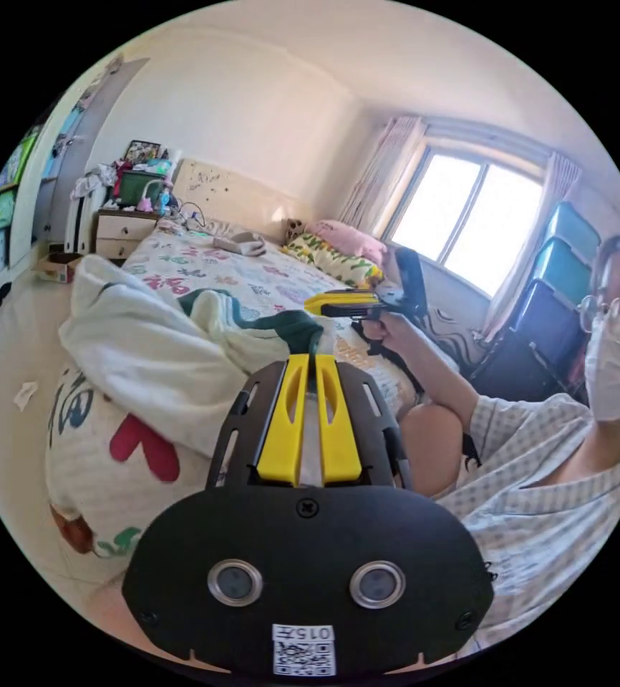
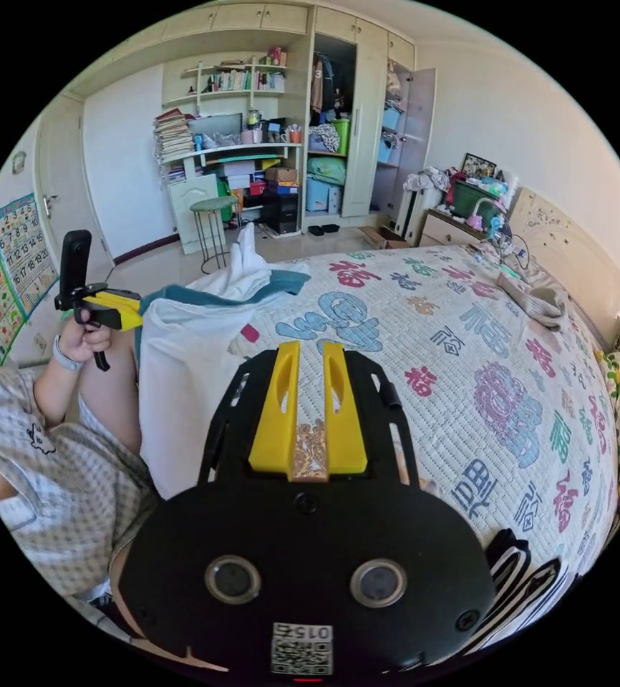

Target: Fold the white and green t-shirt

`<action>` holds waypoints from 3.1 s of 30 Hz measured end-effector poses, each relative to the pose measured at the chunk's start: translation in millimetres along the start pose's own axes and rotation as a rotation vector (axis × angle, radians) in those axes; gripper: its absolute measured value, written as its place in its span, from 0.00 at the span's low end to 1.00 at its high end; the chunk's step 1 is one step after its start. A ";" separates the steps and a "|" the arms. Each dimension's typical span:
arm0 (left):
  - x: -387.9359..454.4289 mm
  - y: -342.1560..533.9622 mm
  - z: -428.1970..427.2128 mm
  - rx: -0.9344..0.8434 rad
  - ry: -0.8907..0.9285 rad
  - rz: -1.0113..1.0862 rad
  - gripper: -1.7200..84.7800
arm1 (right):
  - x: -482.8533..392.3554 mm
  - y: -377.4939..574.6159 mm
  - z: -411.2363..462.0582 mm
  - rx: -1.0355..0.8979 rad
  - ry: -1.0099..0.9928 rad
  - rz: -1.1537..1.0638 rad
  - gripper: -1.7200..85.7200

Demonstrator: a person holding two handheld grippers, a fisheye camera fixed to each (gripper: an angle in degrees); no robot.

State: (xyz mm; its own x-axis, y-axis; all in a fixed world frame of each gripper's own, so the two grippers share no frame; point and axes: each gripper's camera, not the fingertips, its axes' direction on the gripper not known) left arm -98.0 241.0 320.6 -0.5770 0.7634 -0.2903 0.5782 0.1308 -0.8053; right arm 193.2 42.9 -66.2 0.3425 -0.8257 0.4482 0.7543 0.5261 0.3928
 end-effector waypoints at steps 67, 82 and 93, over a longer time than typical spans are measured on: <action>260.9 60.0 -298.0 1.389 -0.261 0.269 0.01 | -278.1 46.9 -363.2 1.237 0.660 0.112 0.01; 329.6 -38.6 -235.3 1.435 -0.512 0.587 0.01 | -235.4 -1.6 -418.9 1.144 1.243 -0.083 0.01; 135.4 -207.8 66.0 0.853 -0.736 0.543 0.01 | 52.3 -91.8 -250.9 0.510 1.314 0.092 0.01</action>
State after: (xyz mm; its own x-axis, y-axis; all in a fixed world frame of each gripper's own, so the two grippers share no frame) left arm -334.4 275.5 414.5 -0.7257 0.0196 -0.6878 0.4433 -0.7511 -0.4892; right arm 282.3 -99.7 -280.3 0.8571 -0.2209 -0.4655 0.5152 0.3692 0.7734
